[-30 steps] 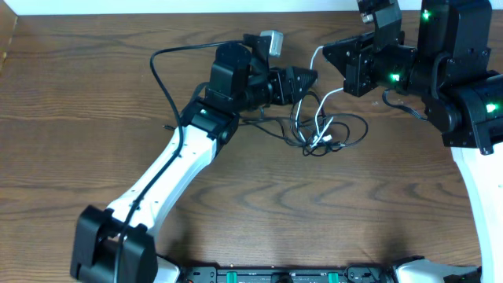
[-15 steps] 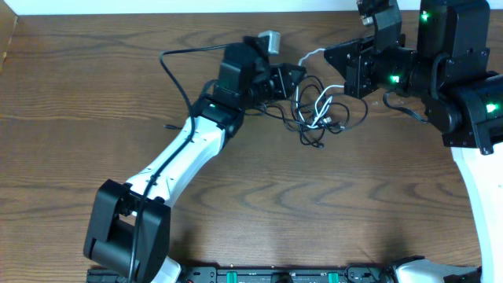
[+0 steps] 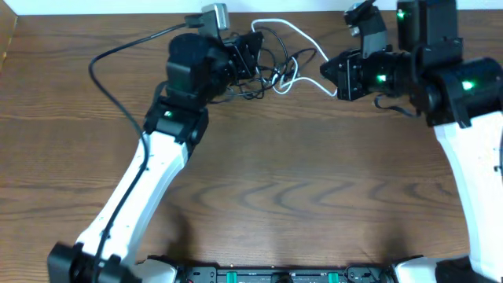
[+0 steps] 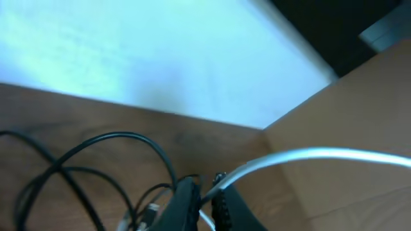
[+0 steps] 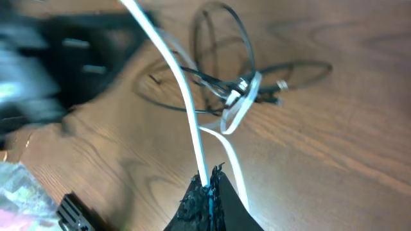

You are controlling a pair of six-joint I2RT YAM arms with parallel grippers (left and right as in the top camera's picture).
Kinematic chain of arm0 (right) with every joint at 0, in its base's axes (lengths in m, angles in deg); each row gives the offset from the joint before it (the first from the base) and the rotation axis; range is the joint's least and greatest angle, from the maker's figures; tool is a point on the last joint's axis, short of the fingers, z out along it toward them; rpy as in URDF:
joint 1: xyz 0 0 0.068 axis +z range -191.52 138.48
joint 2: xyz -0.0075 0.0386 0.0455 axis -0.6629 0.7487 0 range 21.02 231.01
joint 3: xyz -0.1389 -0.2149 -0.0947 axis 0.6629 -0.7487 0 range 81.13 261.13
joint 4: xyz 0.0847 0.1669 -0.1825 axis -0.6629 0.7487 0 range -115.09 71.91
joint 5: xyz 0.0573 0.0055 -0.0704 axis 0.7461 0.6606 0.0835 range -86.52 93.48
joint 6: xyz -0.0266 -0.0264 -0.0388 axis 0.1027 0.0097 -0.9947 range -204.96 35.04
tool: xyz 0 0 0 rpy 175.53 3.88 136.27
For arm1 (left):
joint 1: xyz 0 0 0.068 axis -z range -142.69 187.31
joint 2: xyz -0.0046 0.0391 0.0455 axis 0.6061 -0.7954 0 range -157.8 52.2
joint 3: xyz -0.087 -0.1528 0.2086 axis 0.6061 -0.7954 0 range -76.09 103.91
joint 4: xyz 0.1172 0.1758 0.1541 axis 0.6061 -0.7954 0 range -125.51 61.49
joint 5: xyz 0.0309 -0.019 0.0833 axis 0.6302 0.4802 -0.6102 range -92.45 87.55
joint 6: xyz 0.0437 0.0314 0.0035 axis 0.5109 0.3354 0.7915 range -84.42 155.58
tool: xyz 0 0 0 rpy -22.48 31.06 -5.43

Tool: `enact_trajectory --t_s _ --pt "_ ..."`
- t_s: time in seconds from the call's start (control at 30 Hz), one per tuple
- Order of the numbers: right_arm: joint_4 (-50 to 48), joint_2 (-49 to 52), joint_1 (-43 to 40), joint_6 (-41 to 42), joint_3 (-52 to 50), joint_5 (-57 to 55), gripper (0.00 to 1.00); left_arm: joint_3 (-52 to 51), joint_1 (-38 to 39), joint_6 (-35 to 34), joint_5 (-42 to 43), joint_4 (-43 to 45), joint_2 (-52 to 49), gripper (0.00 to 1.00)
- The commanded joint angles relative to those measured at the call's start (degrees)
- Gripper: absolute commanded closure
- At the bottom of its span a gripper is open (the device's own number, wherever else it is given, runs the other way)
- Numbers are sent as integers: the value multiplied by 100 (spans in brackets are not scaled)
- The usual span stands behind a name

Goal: Untangle cables

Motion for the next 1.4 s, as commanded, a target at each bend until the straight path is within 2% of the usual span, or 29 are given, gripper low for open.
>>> enact_trajectory --t_s 0.0,0.17,0.23,0.33,0.37,0.43,0.5,0.77,0.97,1.37 --pt "94 352 -39 74 -85 -76 99 146 -20 -511 555 37 649 92" --pt "131 708 -39 72 -90 -96 99 153 -144 -597 1078 -168 1023 92" --pt "122 813 -39 70 -90 -96 99 153 -291 -590 916 -420 1049 92" --pt "107 903 -39 68 -90 -129 99 153 -476 -400 -68 -1235 1012 92" --pt "101 907 -42 68 -90 -138 99 153 -535 -553 -310 -1563 977 92" --pt "70 907 -39 68 -90 -162 99 153 -627 -713 133 -1851 916 92" --pt "22 905 -42 68 -90 -155 99 153 -614 -492 442 -1998 866 92" --pt "-509 881 -256 70 63 -129 99 153 -603 396 162 -2924 863 92" --pt "-542 850 -911 68 994 295 99 149 -603 691 -1397 -4063 767 92" --pt "17 684 -1530 63 1303 317 99 149 -608 719 -2485 -4291 107 92"
